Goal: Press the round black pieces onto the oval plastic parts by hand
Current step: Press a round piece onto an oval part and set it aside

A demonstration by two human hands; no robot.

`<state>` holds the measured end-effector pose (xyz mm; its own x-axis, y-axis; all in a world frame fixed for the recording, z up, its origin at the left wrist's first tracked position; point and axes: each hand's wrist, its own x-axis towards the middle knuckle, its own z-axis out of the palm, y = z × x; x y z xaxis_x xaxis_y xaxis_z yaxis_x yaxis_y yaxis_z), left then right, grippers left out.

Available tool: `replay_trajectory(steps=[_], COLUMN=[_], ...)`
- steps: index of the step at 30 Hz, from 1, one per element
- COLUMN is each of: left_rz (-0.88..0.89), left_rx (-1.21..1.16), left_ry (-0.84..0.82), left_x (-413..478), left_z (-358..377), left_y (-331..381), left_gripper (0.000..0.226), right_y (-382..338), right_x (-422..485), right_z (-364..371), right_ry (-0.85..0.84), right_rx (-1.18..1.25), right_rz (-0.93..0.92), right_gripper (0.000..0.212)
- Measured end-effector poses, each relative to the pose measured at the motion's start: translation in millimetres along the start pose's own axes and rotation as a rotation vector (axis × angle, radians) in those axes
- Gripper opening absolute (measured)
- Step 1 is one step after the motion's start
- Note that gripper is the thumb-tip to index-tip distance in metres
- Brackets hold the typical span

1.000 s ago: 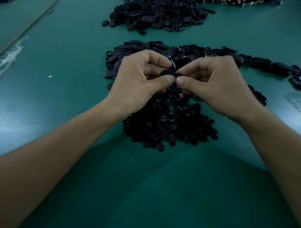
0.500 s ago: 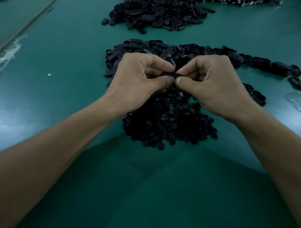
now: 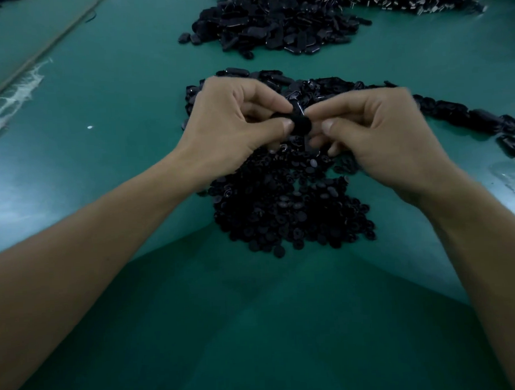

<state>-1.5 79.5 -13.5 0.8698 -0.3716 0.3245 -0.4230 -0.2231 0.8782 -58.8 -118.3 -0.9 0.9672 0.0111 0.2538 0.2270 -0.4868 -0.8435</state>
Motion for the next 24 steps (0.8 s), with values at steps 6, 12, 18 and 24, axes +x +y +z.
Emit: replay_trajectory(steps=[6, 12, 18, 24], left_rz=[-0.086, -0.136, -0.096, -0.097], left_rx=[0.004, 0.140, 0.359, 0.428], left_ry=[0.250, 0.311, 0.353, 0.307], left_x=[16, 20, 22, 18], left_z=[-23, -31, -40, -36], left_y=[-18, -35, -40, -44], left_gripper=[0.019, 0.021, 0.022, 0.027], right_y=[25, 25, 29, 32], right_x=[1, -1, 1, 2], right_z=[-42, -55, -54, -53], right_ry=[0.145, -0.107, -0.088, -0.117], right_rx=[-0.396, -0.467, -0.563, -0.514], right_rz=[0.137, 0.274, 0.283, 0.284], right_gripper=[0.014, 0.011, 0.021, 0.020])
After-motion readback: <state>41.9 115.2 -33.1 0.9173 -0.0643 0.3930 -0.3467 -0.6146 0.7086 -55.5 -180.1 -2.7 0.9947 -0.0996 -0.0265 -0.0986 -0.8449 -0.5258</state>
